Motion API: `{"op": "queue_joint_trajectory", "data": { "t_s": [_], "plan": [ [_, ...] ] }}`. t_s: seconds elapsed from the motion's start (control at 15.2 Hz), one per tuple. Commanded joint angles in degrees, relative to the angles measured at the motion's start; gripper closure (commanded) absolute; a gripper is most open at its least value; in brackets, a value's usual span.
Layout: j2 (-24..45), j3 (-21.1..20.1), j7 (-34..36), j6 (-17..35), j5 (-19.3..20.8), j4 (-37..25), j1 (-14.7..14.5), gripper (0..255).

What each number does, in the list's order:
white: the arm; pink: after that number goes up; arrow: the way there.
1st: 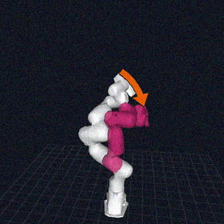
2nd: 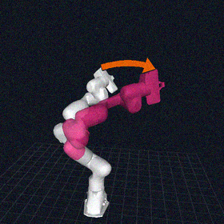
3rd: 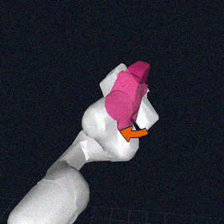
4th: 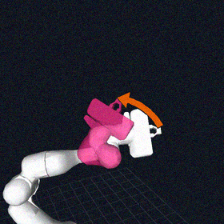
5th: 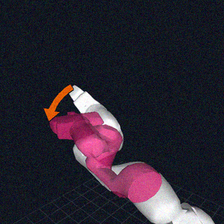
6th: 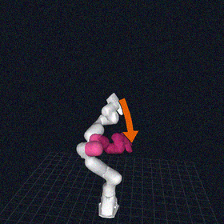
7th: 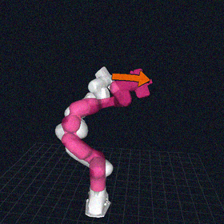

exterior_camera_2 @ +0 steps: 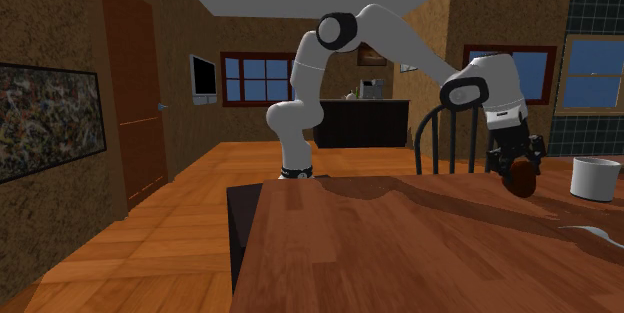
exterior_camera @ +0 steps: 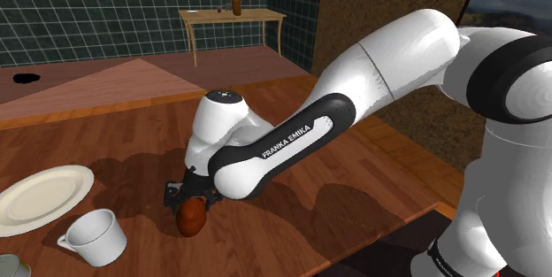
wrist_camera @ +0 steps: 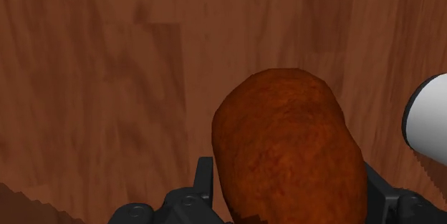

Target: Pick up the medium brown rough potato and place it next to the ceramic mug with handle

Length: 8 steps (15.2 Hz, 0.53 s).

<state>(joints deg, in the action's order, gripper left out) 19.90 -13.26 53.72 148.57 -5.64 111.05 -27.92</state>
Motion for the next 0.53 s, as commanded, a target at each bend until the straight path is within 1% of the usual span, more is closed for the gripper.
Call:
{"op": "queue_joint_trajectory", "data": {
  "t_s": [0.0, 0.33, 0.46],
  "plan": [
    [0.4, 0.1, 0.0, -0.3, 0.0, 0.4, 0.0, 0],
    [0.3, 0.1, 0.1, -0.2, 0.1, 0.5, 0.0, 0],
    [-3.0, -0.3, -0.5, -2.7, -0.8, 1.3, 0.7, 0]
  ]
}}
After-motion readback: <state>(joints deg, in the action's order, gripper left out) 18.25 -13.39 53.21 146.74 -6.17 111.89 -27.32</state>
